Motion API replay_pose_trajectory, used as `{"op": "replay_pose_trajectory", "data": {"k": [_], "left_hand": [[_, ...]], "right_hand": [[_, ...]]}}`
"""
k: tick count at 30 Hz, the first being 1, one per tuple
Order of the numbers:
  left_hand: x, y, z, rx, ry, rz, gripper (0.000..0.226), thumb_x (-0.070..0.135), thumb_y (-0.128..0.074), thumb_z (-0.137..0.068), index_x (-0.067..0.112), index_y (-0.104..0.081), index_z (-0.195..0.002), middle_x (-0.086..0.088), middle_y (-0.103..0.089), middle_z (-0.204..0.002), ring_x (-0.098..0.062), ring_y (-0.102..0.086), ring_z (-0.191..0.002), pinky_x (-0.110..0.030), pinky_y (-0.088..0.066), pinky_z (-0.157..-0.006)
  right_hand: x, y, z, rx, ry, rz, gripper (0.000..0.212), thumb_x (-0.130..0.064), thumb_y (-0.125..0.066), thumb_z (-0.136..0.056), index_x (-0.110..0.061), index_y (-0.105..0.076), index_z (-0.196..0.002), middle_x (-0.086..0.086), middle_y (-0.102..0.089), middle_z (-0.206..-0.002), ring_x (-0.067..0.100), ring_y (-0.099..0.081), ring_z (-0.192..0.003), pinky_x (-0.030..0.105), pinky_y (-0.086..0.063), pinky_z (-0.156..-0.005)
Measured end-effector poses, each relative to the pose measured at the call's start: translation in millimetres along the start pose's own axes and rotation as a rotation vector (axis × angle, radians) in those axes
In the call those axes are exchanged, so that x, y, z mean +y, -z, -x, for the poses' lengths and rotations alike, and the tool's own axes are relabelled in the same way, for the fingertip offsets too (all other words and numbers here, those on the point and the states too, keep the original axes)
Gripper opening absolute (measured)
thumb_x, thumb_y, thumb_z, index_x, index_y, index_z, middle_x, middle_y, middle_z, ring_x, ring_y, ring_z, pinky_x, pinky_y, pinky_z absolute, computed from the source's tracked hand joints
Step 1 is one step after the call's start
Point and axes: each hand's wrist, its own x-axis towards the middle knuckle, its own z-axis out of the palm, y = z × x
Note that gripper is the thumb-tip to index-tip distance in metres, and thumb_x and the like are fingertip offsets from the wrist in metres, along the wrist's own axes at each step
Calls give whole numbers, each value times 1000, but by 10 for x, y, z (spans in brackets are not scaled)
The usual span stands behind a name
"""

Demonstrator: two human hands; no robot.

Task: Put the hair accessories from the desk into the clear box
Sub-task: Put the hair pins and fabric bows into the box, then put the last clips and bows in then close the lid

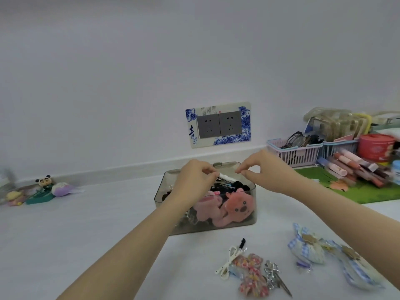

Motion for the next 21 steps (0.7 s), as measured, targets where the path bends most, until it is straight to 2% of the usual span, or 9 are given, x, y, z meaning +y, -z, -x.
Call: {"op": "replay_pose_trajectory", "data": {"k": [3,6,8,9,11,13,16,19,21], "left_hand": [[173,-64,257,-6,-54,86,15,25,-62,-87,18,-74,-88,8,-68,-90,7,-50,-61,-11,-36,-58],[307,-160,527,-81,-65,130,13,24,-62,-86,20,-75,-87,21,-55,-74,10,-49,-66,-7,-34,-58],[337,-250,681,-144,-71,138,12,26,-63,-87,22,-74,-89,24,-51,-69,11,-49,-65,-15,-37,-61],[340,-296,749,-180,-72,147,13,27,-63,-87,22,-74,-90,26,-52,-68,14,-50,-64,-14,-39,-61],[347,-391,841,-233,-72,170,14,28,-63,-87,21,-74,-91,28,-54,-71,18,-51,-66,-10,-40,-60],[344,-461,873,-257,-61,188,14,27,-63,-87,19,-74,-91,27,-56,-74,11,-55,-71,-10,-44,-65],[339,-551,870,-279,-22,207,12,28,-64,-85,22,-73,-90,18,-61,-87,-4,-59,-86,-22,-49,-79],[374,-634,874,-310,-11,193,7,33,-63,-85,30,-70,-88,7,-61,-101,-7,-59,-90,-26,-49,-84],[428,-679,875,-334,-26,195,7,33,-63,-85,30,-69,-88,7,-60,-103,-5,-58,-88,-24,-47,-84]], "right_hand": [[-7,110,332,32,37,17,19,-19,-58,-86,-24,-75,-93,-10,-72,-95,13,-59,-93,32,-42,-93],[49,183,652,8,44,36,18,-23,-58,-86,-30,-73,-92,-15,-68,-91,13,-56,-95,32,-40,-93],[121,202,866,-86,1,80,18,-27,-58,-87,-35,-69,-99,-13,-64,-102,13,-50,-104,28,-35,-96],[175,194,964,-152,-26,114,21,-31,-57,-87,-37,-66,-104,-11,-61,-109,13,-47,-110,29,-33,-99],[275,182,1134,-269,-80,172,29,-39,-55,-87,-41,-57,-115,-10,-55,-121,14,-42,-118,33,-30,-105],[360,169,1246,-343,-121,196,38,-45,-54,-86,-44,-49,-124,-10,-48,-132,14,-38,-126,33,-27,-108],[462,164,1347,-410,-142,158,43,-51,-52,-85,-50,-43,-128,-12,-39,-143,10,-28,-135,30,-21,-113],[513,165,1413,-429,-147,93,42,-51,-51,-85,-51,-43,-127,-14,-37,-144,4,-26,-133,25,-19,-111],[537,193,1439,-368,-155,46,40,-50,-50,-86,-48,-46,-126,-18,-42,-139,-3,-30,-123,18,-22,-103]]}}
